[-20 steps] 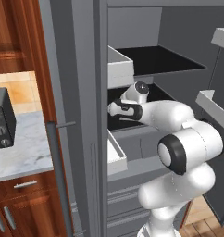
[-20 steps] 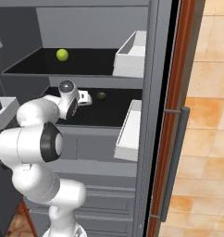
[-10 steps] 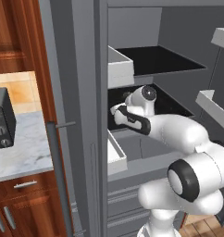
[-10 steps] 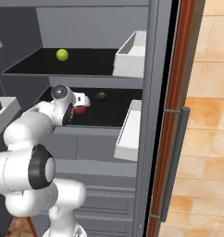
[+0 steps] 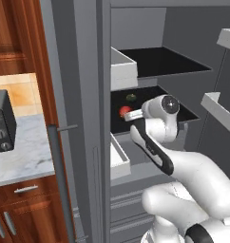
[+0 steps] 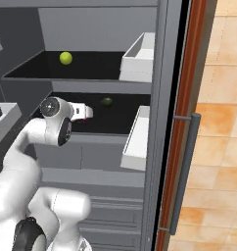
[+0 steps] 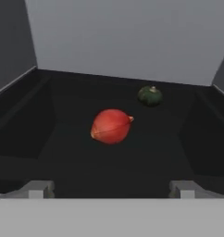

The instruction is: Place the onion in the correct fridge rack based on whether it is a fruit or vegetable. Finally, close the fridge door.

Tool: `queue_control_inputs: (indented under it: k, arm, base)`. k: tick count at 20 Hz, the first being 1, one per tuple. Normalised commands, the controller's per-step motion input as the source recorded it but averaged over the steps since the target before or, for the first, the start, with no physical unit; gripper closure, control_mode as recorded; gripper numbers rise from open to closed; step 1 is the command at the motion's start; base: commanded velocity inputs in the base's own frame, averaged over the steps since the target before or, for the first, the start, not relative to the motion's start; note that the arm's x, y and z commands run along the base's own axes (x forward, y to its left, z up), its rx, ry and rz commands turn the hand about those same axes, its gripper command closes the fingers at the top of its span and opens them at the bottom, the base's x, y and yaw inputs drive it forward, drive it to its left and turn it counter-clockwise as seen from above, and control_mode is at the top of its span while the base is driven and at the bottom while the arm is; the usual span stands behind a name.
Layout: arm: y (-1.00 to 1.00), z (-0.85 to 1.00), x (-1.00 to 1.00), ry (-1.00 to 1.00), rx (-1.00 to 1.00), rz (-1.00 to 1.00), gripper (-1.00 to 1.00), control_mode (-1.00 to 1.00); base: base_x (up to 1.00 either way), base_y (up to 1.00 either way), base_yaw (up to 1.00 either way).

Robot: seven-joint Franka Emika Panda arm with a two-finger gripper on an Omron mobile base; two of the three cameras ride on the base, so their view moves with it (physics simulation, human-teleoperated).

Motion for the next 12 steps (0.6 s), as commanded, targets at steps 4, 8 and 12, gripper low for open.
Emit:
queue_control_inputs:
  k: [4,8,12]
  arm:
    - [-0.1,0.42,-1.0,0.08,0.0,-0.16,-1.0,-1.0]
    - [-0.02,0.09,-0.85,0.13,0.0,-0.13,-1.0,-1.0]
    - [-0.18,0.0,-0.24,0.36,0.02,0.0,-1.0,-1.0]
  base:
    - [0.0,0.0,0.0]
    - [0.0,0.0,0.0]
    - [0.0,0.0,0.0]
